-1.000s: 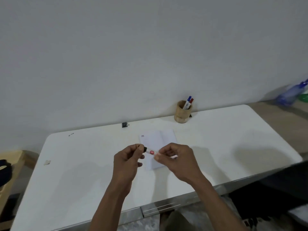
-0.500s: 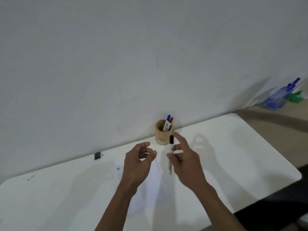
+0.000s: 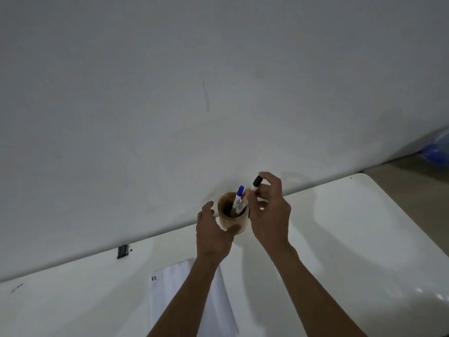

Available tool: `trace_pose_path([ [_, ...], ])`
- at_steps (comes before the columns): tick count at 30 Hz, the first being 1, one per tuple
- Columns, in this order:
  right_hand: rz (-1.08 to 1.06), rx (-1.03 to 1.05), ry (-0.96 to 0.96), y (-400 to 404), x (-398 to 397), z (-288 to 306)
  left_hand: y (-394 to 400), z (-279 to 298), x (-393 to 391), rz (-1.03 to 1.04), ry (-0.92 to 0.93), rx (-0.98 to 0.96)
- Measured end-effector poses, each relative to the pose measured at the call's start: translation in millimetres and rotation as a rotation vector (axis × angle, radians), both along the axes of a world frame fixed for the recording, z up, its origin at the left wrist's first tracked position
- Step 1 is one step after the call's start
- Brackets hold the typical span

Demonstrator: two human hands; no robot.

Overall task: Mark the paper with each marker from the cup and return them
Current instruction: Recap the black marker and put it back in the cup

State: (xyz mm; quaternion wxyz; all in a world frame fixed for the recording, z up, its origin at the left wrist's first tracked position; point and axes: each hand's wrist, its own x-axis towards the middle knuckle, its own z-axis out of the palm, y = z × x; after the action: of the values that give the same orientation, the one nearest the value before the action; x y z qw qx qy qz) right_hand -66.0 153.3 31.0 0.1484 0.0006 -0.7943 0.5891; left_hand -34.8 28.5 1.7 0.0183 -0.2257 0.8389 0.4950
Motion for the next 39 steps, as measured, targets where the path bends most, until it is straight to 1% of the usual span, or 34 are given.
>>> trace_pose_path([
  [2, 0.012, 0.029, -0.020, -2.5, -3.5, -12.2, 1.9, -3.1, -6.9, -0.009, 0.005, 0.024],
  [6, 0.003, 0.094, -0.030, -7.2, -6.6, -33.7, 3.3, -8.5, -14.9, -0.040, 0.077, 0.015],
  [11, -0.015, 0.127, -0.074, -12.0, -13.3, -43.0, 0.3, -16.3, -16.2, -0.047, 0.107, 0.021],
  [18, -0.009, 0.086, -0.136, -11.5, -19.0, -41.6, -0.7, -20.3, -15.7, -0.038, 0.111, 0.031],
  [32, 0.024, 0.025, -0.198, -3.8, -8.2, -34.3, -1.7, -14.3, -12.3, -0.054, 0.101, 0.032],
  [37, 0.039, -0.029, -0.174, -4.4, 7.2, -25.9, -12.2, -10.3, 6.3, -0.001, 0.057, 0.000],
  [39, 0.066, -0.041, -0.164, -6.0, 16.7, -22.0, -19.4, -6.2, 19.6, 0.033, 0.070, -0.033],
])
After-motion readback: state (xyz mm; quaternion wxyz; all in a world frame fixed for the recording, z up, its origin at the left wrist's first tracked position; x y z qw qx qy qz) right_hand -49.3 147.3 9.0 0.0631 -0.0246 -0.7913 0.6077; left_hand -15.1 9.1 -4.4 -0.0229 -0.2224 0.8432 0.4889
